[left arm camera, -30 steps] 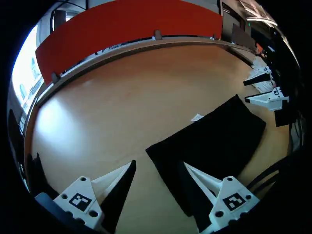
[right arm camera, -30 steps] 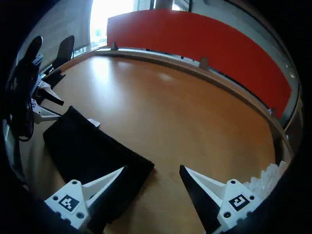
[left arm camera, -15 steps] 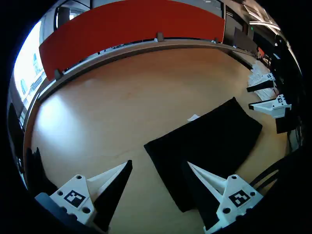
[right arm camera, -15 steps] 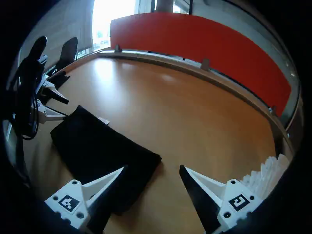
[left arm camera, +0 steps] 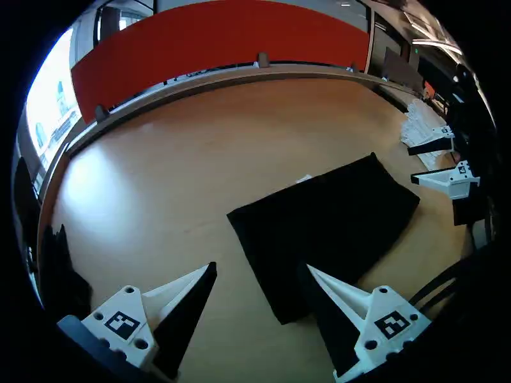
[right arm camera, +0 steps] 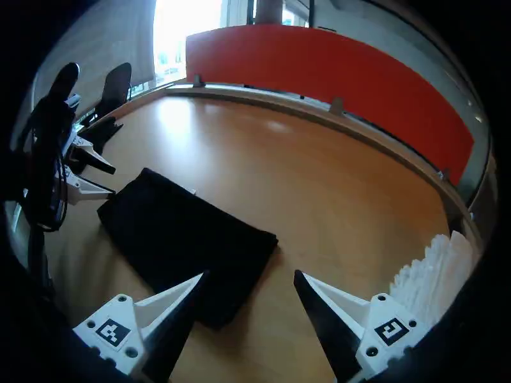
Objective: Fold towel
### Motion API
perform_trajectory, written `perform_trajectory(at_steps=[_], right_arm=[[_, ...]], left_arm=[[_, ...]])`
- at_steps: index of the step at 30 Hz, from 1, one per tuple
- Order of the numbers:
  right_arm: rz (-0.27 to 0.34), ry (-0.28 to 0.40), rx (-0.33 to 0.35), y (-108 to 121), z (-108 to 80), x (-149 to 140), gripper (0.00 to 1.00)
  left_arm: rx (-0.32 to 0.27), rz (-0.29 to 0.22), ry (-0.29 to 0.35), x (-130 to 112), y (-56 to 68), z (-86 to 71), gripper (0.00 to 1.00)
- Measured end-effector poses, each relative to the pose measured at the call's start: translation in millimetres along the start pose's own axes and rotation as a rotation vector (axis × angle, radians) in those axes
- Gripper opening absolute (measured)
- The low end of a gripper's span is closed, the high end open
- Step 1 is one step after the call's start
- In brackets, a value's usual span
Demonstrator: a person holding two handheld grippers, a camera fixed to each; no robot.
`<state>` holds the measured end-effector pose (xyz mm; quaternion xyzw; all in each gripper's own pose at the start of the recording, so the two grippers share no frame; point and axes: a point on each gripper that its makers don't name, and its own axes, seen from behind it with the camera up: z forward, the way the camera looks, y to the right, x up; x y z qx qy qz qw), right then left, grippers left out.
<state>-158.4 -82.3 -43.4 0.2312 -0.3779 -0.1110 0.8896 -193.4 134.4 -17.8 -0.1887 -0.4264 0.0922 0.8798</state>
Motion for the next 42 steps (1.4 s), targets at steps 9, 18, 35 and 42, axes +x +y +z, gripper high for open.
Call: perform_trajectory(at_steps=[9,18,35,42], right_arm=[[0.027,-0.001,-0.001,-9.8,-15.0,-13.4,1.0],[0.013,-0.005,0.003,-12.3,-20.9,-21.2,1.0],[-0.087,-0.025,0.077,-24.1,-19.4,-31.6,1.0],[-0.12,-0.037,0.099,-24.2,-15.6,-33.2,1.0]], left_arm=[[0.004,-0.023,-0.01,-17.9,7.2,-13.7,0.93],[0.009,-0.04,-0.019,-32.3,10.7,-21.9,0.93],[0.051,-0.101,-0.007,-47.1,5.2,-43.0,0.93],[0.068,-0.126,-0.005,-53.1,0.7,-50.4,0.93]])
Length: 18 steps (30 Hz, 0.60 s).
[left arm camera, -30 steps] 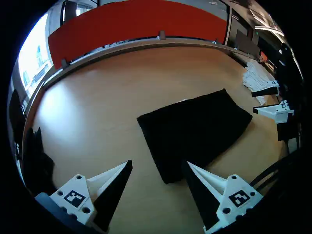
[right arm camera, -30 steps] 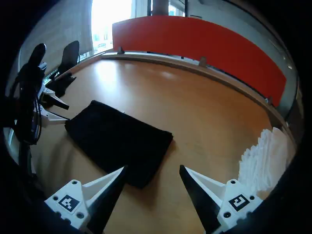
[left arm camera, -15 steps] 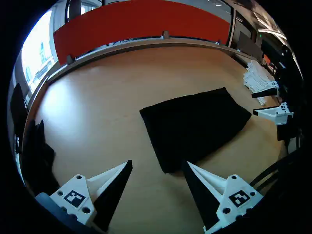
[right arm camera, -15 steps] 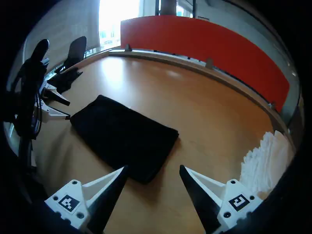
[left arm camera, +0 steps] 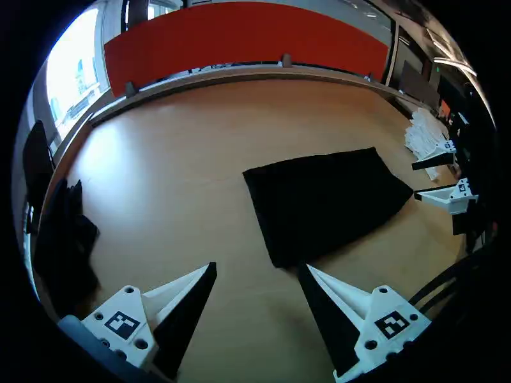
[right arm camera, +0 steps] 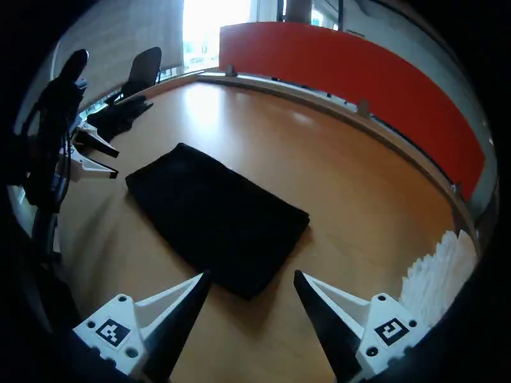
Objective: Fold towel
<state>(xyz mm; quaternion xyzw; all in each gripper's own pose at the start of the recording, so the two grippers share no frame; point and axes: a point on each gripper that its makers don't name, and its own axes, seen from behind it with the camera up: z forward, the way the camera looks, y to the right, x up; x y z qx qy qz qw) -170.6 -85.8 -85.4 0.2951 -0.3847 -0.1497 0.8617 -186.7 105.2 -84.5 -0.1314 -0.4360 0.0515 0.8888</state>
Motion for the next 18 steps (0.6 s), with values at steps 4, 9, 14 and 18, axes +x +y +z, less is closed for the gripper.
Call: perform_trajectory(at_steps=[4,9,14,18], right_arm=[[-0.017,-0.011,0.011,0.3,3.0,-2.9,1.0],[-0.046,-0.033,0.031,-1.2,7.0,-10.7,0.99],[-0.084,-0.051,0.052,-3.5,9.2,-17.1,0.92],[-0.109,-0.066,0.067,-4.3,10.3,-20.1,0.83]], left_arm=[[0.007,-0.012,0.002,-2.0,-3.3,-4.5,0.93],[0.015,-0.023,0.003,-4.6,-7.0,-8.5,0.93],[0.025,-0.034,0.005,-7.5,-10.6,-12.3,0.93],[0.034,-0.048,0.006,-10.8,-13.4,-15.5,0.93]])
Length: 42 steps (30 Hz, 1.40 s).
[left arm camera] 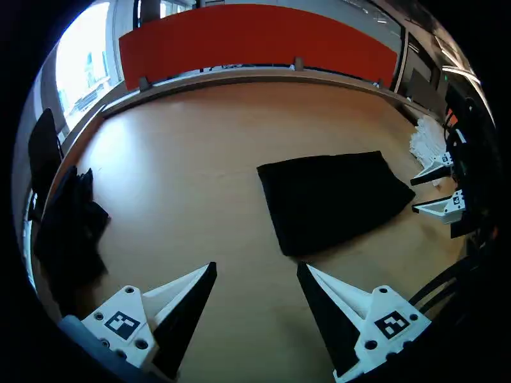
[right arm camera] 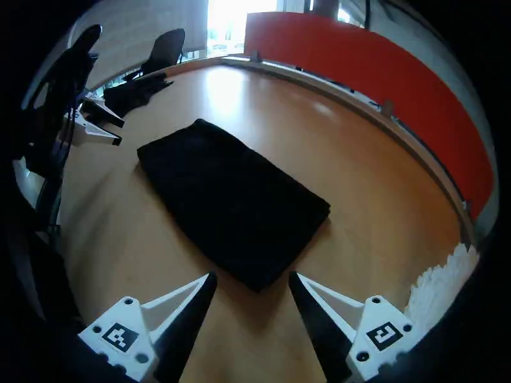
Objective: Fold towel
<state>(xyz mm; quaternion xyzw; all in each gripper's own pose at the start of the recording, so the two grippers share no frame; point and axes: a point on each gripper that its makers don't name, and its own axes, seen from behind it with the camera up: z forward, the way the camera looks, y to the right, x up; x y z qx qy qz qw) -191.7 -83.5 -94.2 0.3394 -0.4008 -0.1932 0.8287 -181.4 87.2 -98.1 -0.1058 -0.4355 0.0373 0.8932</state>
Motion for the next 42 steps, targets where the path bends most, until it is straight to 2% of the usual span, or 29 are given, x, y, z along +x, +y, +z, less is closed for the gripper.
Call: perform_trajectory(at_steps=[5,11,17,25,35,42], right_arm=[[-0.014,-0.012,0.012,0.6,0.6,-1.3,0.74],[-0.022,-0.042,0.033,1.6,1.9,-7.3,0.54],[-0.025,-0.047,0.048,1.7,2.5,-7.8,0.41],[-0.017,-0.063,0.044,4.5,3.5,-12.5,0.06],[0.014,-0.04,0.034,2.0,0.0,-4.8,0.04],[0.044,0.01,0.013,5.7,-11.4,16.6,0.04]], left_arm=[[0.013,-0.01,-0.002,-4.1,-5.2,-4.0,0.93],[0.03,-0.025,-0.007,-10.8,-14.5,-9.9,0.93],[0.046,-0.037,-0.014,-17.9,-23.4,-15.4,0.93],[0.053,-0.048,-0.02,-24.2,-28.6,-18.7,0.93],[0.059,-0.045,-0.02,-23.4,-33.8,-18.6,0.93],[0.061,-0.047,-0.017,-20.7,-36.2,-18.7,0.93]])
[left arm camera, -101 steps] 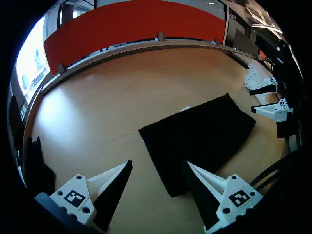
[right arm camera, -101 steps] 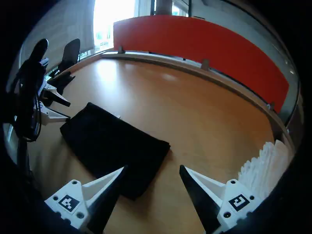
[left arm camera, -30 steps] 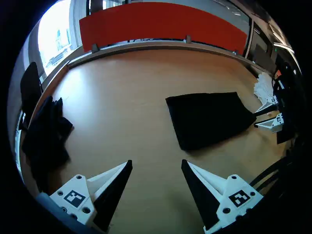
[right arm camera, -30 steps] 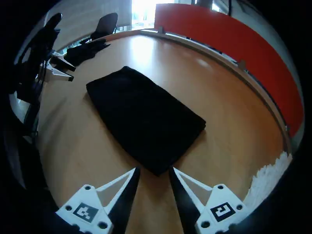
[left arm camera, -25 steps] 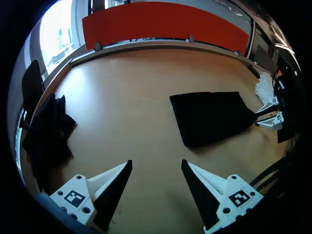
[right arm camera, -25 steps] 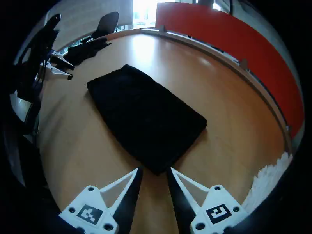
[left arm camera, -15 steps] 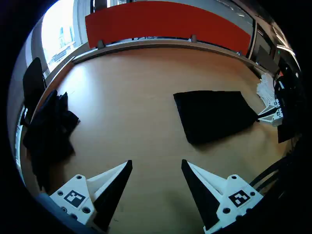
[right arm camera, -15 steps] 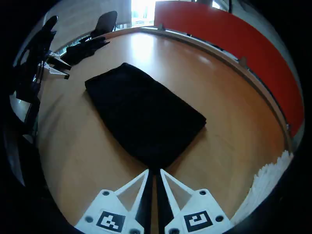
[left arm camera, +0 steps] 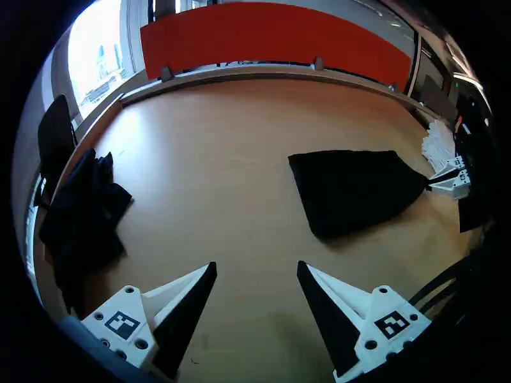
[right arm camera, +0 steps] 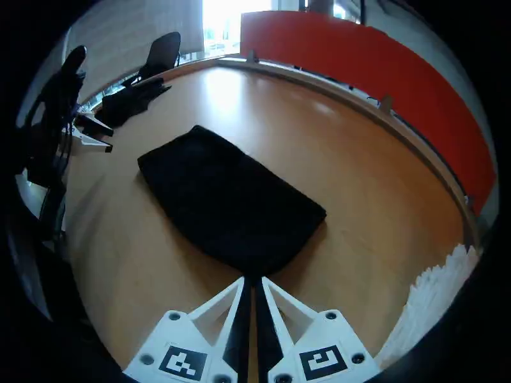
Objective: Fold towel
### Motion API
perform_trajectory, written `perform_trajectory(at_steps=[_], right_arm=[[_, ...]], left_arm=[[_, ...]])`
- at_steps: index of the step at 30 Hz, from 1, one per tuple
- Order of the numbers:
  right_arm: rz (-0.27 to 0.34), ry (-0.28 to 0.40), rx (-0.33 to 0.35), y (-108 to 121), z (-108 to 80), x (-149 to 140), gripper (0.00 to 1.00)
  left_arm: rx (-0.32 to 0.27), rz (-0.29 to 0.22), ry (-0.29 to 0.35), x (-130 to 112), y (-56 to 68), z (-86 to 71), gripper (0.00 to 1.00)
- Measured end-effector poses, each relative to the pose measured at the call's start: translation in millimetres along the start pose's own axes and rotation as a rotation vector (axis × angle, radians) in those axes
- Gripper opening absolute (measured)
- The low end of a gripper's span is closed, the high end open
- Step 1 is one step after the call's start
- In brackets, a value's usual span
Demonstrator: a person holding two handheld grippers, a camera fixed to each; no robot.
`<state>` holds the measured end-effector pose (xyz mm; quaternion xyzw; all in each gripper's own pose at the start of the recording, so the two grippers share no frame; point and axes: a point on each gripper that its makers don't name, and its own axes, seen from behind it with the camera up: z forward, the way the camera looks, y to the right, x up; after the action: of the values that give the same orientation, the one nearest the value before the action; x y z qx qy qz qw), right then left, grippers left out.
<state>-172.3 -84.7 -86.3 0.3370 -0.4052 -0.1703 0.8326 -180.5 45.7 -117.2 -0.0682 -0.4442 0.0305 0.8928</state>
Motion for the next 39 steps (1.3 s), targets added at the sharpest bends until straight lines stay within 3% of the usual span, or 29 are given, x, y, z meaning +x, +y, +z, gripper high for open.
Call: perform_trajectory(at_steps=[17,39], right_arm=[[-0.067,0.12,-0.066,17.4,-46.8,64.8,0.04],[-0.094,0.159,-0.11,40.8,-86.7,80.9,0.04]], left_arm=[[0.001,0.002,0.023,14.4,0.2,-1.7,0.93],[0.002,0.009,0.027,24.1,3.1,1.8,0.93]])
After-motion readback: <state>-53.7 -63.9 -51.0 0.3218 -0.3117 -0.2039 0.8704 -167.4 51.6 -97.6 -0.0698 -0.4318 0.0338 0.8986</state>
